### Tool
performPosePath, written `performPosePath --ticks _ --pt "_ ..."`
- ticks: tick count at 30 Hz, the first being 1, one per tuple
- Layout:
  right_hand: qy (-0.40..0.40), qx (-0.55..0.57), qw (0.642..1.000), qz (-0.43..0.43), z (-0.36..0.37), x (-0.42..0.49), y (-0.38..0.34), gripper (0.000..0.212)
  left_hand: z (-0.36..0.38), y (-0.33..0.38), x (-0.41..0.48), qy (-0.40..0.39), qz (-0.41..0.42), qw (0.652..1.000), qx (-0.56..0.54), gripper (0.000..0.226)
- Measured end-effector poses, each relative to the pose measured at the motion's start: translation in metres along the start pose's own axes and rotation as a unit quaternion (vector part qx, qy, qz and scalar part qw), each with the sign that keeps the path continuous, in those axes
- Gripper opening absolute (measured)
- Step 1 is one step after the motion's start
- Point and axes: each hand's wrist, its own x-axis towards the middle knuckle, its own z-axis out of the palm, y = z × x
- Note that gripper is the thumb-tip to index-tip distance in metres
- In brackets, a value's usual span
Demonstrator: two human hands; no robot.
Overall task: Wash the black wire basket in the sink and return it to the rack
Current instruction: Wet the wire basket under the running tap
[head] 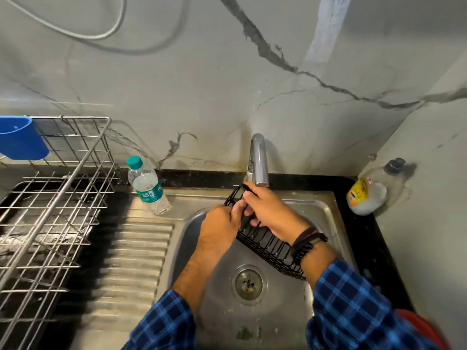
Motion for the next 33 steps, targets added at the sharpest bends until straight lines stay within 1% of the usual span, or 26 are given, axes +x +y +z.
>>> performPosePath --ticks 1,2,3,5,7,8,9,10,11,13,14,17,18,19,20,21,22,23,24,25,26,28,30,31,33 --pt "0.020 -0.139 0.990 -0.033 0.000 0.003 0.003 0.033 0.005 -0.001 -0.001 -0.005 -0.001 1.000 -0.014 0.059" --pt "0.047 -0.244 0.967 -0.059 0.001 0.003 0.005 0.036 0.009 0.000 -0.002 -0.008 0.002 1.000 -0.019 0.059" --pt "0.070 -0.304 0.947 -0.077 0.003 0.003 0.007 0.037 0.010 0.004 -0.003 -0.010 0.003 1.000 -0.018 0.058" --pt "0.112 -0.375 0.914 -0.109 0.007 -0.001 0.012 0.038 0.011 0.012 -0.005 -0.014 -0.001 1.000 -0.019 0.057" --pt "0.179 -0.467 0.853 -0.147 0.009 -0.007 0.017 0.038 0.010 0.013 -0.002 -0.007 -0.034 0.999 -0.026 0.059" --pt "0.220 -0.497 0.823 -0.167 0.007 -0.010 0.023 0.038 0.008 0.012 0.000 0.003 -0.058 0.997 -0.047 0.060" --pt "0.243 -0.515 0.802 -0.181 0.004 -0.014 0.029 0.039 0.007 0.008 0.003 0.009 -0.077 0.994 -0.079 0.062" --pt "0.243 -0.529 0.790 -0.193 0.001 -0.016 0.036 0.042 0.006 0.003 0.005 0.008 -0.092 0.988 -0.123 0.063" --pt "0.216 -0.552 0.780 -0.200 -0.004 -0.018 0.043 0.048 0.004 0.000 0.005 0.013 -0.104 0.980 -0.167 0.063" --pt "0.148 -0.599 0.760 -0.201 -0.012 -0.020 0.062 0.059 0.002 -0.001 0.003 0.012 -0.115 0.974 -0.196 0.063" --pt "0.135 -0.611 0.755 -0.198 -0.016 -0.023 0.070 0.061 0.001 -0.002 0.002 0.008 -0.119 0.972 -0.203 0.062" --pt "0.155 -0.617 0.752 -0.175 -0.047 -0.038 0.091 0.061 -0.002 -0.005 -0.003 -0.011 -0.159 0.955 -0.250 0.060" --pt "0.168 -0.600 0.765 -0.161 -0.061 -0.042 0.101 0.060 -0.002 -0.007 -0.004 -0.011 -0.180 0.949 -0.258 0.062" --pt "0.184 -0.554 0.799 -0.144 -0.072 -0.047 0.106 0.059 -0.004 -0.009 -0.005 -0.005 -0.196 0.943 -0.270 0.063" --pt "0.207 -0.473 0.847 -0.130 -0.078 -0.050 0.113 0.057 -0.004 -0.014 -0.005 0.000 -0.207 0.937 -0.280 0.064" --pt "0.230 -0.350 0.900 -0.118 -0.079 -0.051 0.117 0.056 -0.003 -0.016 -0.006 0.007 -0.215 0.932 -0.293 0.064" --pt "0.239 -0.201 0.946 -0.092 -0.075 -0.051 0.117 0.057 -0.002 -0.017 -0.006 0.009 -0.226 0.925 -0.306 0.065" --pt "0.233 -0.050 0.970 -0.052 -0.068 -0.050 0.114 0.064 -0.001 -0.017 -0.006 0.007 -0.242 0.915 -0.322 0.066" --pt "0.221 0.074 0.972 -0.011 -0.059 -0.050 0.108 0.074 0.002 -0.016 -0.006 0.003 -0.260 0.903 -0.342 0.064" --pt "0.214 0.150 0.965 0.022 -0.052 -0.048 0.101 0.079 0.004 -0.016 -0.006 0.001 -0.274 0.891 -0.362 0.060" --pt "0.217 0.192 0.956 0.041 -0.047 -0.045 0.093 0.078 0.005 -0.015 -0.006 0.001 -0.286 0.878 -0.385 0.056" --pt "0.263 0.237 0.935 0.038 -0.044 -0.038 0.081 0.071 0.006 -0.017 -0.010 -0.002 -0.315 0.845 -0.431 0.048" --pt "0.298 0.285 0.909 0.056 -0.047 -0.033 0.078 0.066 0.007 -0.022 -0.016 -0.018 -0.359 0.803 -0.475 0.049" --pt "0.277 0.322 0.901 0.084 -0.051 -0.030 0.079 0.068 0.008 -0.024 -0.020 -0.026 -0.381 0.780 -0.496 0.051" --pt "0.163 0.411 0.887 0.134 -0.054 -0.028 0.083 0.078 0.011 -0.028 -0.029 -0.039 -0.412 0.740 -0.530 0.053"
